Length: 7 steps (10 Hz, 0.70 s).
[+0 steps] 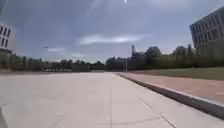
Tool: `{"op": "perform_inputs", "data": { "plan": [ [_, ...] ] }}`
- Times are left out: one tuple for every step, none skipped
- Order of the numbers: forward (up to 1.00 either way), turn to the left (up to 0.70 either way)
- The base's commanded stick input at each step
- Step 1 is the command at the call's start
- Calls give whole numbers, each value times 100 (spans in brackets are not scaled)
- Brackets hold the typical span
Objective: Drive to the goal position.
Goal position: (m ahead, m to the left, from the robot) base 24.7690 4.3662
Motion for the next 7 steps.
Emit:
{"op": "perform_inputs", "data": {
  "plan": [
    [100, 0],
    [100, 0],
    [100, 0],
    [100, 0],
    [100, 0],
    [100, 0],
    [100, 0]
  ]
}}
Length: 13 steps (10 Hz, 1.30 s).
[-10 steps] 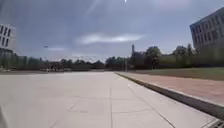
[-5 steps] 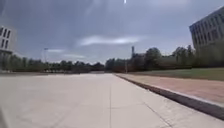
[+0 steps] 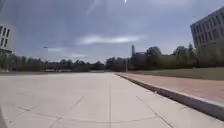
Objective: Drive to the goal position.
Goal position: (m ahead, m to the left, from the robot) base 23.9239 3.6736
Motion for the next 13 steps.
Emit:
{"op": "perform_inputs", "data": {
  "plan": [
    [100, 0],
    [100, 0],
    [100, 0],
    [100, 0],
    [100, 0],
    [100, 0],
    [100, 0],
    [100, 0],
    [100, 0],
    [100, 0],
    [100, 0],
    [100, 0],
    [100, 0]
  ]
}}
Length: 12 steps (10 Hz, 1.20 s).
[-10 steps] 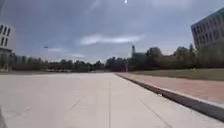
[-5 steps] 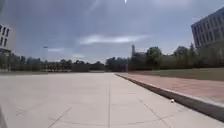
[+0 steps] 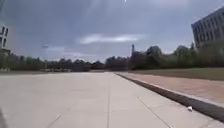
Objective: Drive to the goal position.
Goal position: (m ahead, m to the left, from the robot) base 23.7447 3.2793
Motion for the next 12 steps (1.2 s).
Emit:
{"op": "perform_inputs", "data": {
  "plan": [
    [100, 0],
    [100, 0],
    [100, 0],
    [100, 0],
    [100, 0],
    [100, 0],
    [100, 0],
    [100, 0],
    [100, 0],
    [100, 0],
    [100, 0],
    [100, 0]
  ]
}}
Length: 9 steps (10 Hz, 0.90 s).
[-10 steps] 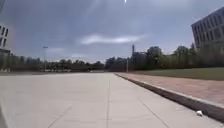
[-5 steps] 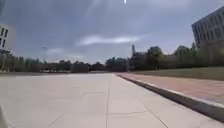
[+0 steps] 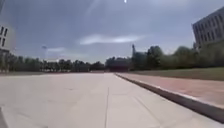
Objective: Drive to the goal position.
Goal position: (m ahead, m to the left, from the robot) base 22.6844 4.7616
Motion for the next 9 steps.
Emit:
{"op": "perform_inputs", "data": {
  "plan": [
    [100, 0],
    [100, 0],
    [100, 0],
    [100, 0],
    [100, 0],
    [100, 0],
    [100, 0],
    [100, 0],
    [100, 0]
  ]
}}
